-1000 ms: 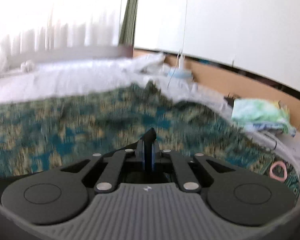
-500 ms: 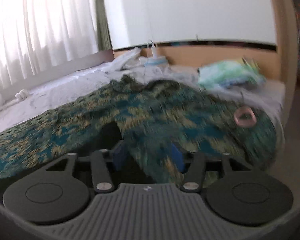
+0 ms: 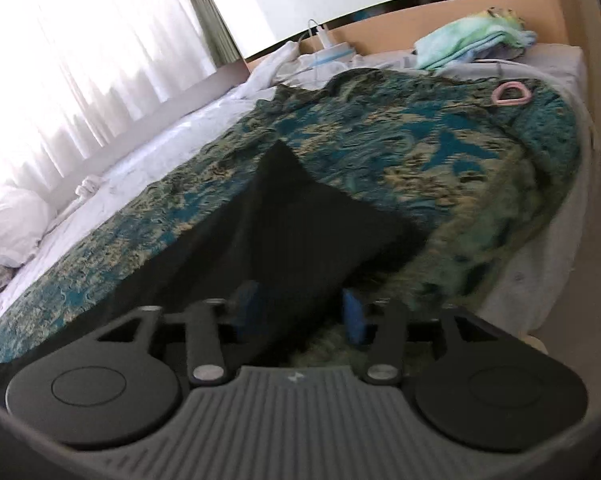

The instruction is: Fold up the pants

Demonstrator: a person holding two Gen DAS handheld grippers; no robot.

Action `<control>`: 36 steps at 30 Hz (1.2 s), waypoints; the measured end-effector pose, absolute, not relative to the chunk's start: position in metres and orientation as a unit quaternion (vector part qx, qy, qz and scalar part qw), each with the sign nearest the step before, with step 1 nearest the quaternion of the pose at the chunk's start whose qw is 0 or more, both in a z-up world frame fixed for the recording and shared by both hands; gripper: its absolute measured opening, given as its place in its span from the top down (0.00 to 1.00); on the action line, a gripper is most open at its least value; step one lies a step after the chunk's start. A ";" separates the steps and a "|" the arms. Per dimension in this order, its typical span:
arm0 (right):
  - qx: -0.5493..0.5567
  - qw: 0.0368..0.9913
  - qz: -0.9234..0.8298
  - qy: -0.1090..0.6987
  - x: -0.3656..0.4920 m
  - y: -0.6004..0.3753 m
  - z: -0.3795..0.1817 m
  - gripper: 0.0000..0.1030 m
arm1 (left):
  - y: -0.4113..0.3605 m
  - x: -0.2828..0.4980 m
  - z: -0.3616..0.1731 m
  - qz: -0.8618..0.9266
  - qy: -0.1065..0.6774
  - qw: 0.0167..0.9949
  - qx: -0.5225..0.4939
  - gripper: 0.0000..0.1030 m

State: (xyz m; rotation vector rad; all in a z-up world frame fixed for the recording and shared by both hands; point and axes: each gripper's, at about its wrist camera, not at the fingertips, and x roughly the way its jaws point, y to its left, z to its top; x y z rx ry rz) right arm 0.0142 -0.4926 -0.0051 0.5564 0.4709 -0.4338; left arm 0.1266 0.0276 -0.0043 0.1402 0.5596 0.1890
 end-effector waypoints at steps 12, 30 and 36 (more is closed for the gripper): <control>0.189 0.918 -0.323 0.132 0.029 -0.477 0.011 0.92 | 0.026 0.126 -0.005 0.089 0.273 0.955 0.068 0.29; 0.283 0.879 -0.352 0.155 -0.014 -0.514 0.002 0.58 | 0.028 0.124 -0.005 0.084 0.270 0.957 0.062 0.27; 0.297 0.889 -0.301 0.176 -0.014 -0.503 0.000 0.45 | 0.028 0.125 -0.005 0.083 0.270 0.957 0.060 0.27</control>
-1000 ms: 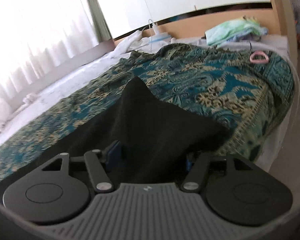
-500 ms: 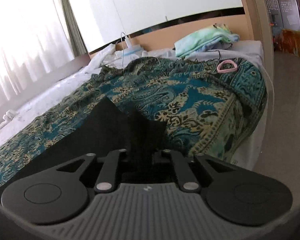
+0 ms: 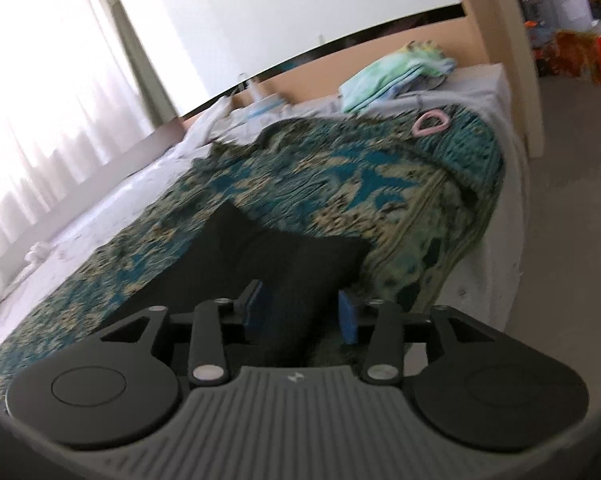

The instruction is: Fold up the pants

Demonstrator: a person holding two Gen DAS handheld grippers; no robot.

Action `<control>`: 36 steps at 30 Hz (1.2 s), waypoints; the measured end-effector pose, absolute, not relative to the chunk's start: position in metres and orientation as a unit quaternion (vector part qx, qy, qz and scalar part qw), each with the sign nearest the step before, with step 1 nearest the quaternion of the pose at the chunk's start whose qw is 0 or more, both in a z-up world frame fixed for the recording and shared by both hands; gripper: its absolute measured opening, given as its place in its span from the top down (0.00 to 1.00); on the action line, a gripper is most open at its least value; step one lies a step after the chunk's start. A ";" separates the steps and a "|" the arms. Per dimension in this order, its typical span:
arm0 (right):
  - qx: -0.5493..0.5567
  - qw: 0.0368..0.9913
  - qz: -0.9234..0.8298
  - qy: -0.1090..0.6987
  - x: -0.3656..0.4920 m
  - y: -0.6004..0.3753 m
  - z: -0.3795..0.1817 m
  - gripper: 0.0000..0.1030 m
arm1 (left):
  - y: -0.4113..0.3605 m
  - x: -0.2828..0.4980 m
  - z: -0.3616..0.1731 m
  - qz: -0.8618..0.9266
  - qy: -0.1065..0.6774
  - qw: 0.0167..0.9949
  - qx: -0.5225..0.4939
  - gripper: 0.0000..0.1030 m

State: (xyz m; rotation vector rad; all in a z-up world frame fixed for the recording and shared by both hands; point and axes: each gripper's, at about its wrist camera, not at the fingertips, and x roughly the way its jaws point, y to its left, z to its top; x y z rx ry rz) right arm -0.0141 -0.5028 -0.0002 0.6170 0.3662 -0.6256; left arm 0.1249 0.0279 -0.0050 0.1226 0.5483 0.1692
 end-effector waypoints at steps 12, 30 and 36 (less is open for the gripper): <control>0.398 0.859 -0.253 0.199 0.038 -0.538 -0.014 0.94 | 0.029 0.125 -0.006 0.085 0.269 0.957 0.058 0.25; -0.058 0.938 0.121 0.320 0.109 -0.146 0.007 0.90 | 0.049 0.119 -0.007 0.060 0.261 0.963 -0.019 0.21; -0.138 0.939 0.131 0.288 0.067 -0.121 0.010 0.44 | 0.049 0.120 -0.007 0.056 0.261 0.964 -0.020 0.18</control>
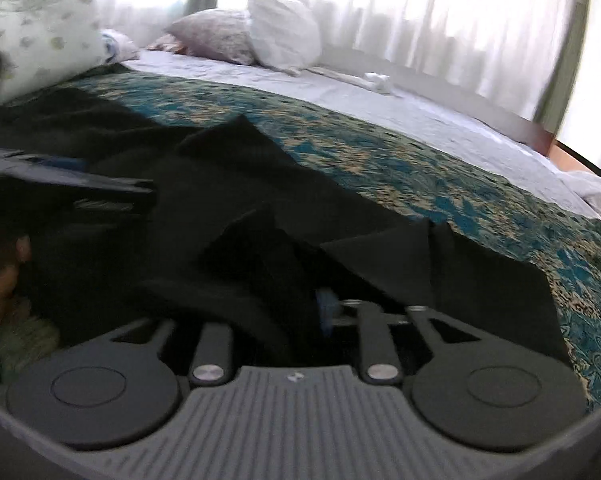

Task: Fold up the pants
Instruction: 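Grasp the pants leg with the right gripper while the left gripper pinches the waistband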

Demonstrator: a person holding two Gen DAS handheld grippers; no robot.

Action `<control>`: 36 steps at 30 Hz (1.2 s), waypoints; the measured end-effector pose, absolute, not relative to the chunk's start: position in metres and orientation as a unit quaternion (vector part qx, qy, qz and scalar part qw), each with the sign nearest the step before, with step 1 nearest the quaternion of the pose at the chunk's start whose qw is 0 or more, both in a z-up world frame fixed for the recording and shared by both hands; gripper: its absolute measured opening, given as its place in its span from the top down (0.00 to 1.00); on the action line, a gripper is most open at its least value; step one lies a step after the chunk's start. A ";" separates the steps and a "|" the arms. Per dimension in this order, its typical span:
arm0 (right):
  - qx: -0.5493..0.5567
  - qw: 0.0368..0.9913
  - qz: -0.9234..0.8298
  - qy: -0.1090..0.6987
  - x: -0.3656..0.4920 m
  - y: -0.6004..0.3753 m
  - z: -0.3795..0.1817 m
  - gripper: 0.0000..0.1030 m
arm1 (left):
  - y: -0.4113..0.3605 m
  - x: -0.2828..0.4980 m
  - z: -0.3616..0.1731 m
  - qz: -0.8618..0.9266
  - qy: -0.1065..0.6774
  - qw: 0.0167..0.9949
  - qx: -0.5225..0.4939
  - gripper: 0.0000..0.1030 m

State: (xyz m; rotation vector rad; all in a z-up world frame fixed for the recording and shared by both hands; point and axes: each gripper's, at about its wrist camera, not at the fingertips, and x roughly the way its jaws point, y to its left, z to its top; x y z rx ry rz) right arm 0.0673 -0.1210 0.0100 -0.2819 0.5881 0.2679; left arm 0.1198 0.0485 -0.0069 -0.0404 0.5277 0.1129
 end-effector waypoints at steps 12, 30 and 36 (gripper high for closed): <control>-0.095 0.938 0.177 0.283 -0.001 -0.152 0.031 0.20 | 0.055 0.093 0.024 -0.010 0.238 0.968 -0.076 0.18; -0.058 0.964 -0.070 0.249 0.006 -0.250 -0.010 0.82 | -0.093 0.062 0.043 -0.291 0.292 0.910 0.039 0.81; -0.030 0.974 -0.059 0.215 0.000 -0.254 -0.021 0.81 | -0.135 0.089 0.022 -0.277 0.342 0.896 0.053 0.81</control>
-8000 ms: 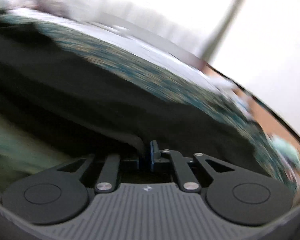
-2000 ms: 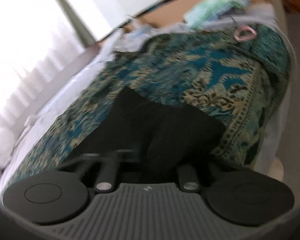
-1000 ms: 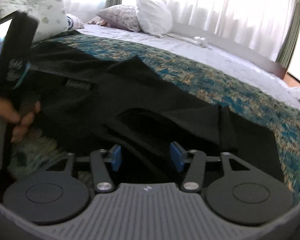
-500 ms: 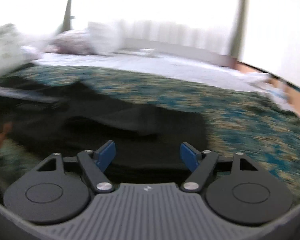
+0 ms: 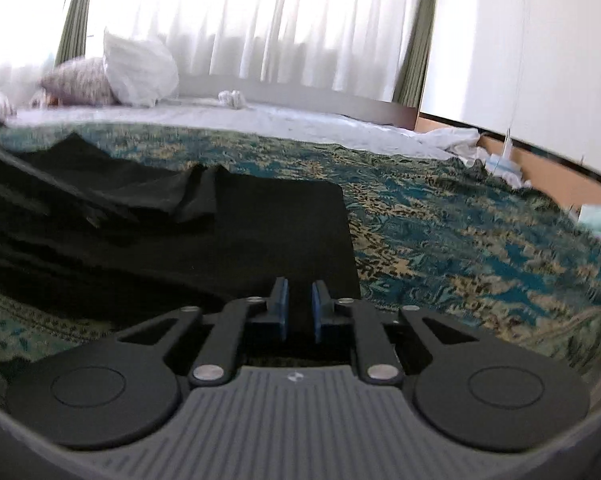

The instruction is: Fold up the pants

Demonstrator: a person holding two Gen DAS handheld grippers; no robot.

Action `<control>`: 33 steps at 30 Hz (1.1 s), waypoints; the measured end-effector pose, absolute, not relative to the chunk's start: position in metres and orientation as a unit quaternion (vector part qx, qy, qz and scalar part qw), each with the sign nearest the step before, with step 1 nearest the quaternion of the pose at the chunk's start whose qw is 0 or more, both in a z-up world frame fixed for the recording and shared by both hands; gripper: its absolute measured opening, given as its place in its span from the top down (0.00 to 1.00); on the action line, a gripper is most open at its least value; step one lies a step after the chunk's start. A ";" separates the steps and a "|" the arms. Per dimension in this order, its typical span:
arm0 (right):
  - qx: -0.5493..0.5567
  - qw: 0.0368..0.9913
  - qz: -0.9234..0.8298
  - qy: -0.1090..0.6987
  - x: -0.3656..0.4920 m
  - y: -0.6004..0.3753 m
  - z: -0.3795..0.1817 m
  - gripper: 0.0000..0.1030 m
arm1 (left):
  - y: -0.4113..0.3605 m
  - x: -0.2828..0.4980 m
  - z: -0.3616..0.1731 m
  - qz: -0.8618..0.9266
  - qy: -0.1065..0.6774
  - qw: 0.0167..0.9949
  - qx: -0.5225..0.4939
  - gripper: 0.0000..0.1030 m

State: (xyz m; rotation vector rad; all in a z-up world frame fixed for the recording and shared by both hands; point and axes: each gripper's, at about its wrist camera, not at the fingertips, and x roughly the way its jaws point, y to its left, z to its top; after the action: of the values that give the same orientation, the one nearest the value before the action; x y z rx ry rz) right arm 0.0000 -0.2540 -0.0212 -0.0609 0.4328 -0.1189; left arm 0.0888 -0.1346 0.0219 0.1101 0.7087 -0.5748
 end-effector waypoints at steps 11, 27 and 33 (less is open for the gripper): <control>0.013 0.982 -0.049 0.181 -0.004 -0.261 -0.029 0.81 | -0.146 0.179 0.023 -0.116 0.341 0.931 0.060 0.65; 0.029 0.983 -0.055 0.171 -0.004 -0.260 -0.031 0.66 | -0.097 0.143 0.058 -0.144 0.269 0.951 0.043 0.34; 0.031 0.984 -0.054 0.168 -0.005 -0.261 -0.031 0.65 | -0.165 0.127 0.030 -0.186 0.241 0.941 0.151 0.00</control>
State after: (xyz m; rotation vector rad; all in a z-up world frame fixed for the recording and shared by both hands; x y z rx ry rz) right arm -0.0045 -0.2611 -0.0314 0.0632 0.3383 -0.1085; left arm 0.1268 -0.1653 0.0303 0.3074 0.4919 -0.3799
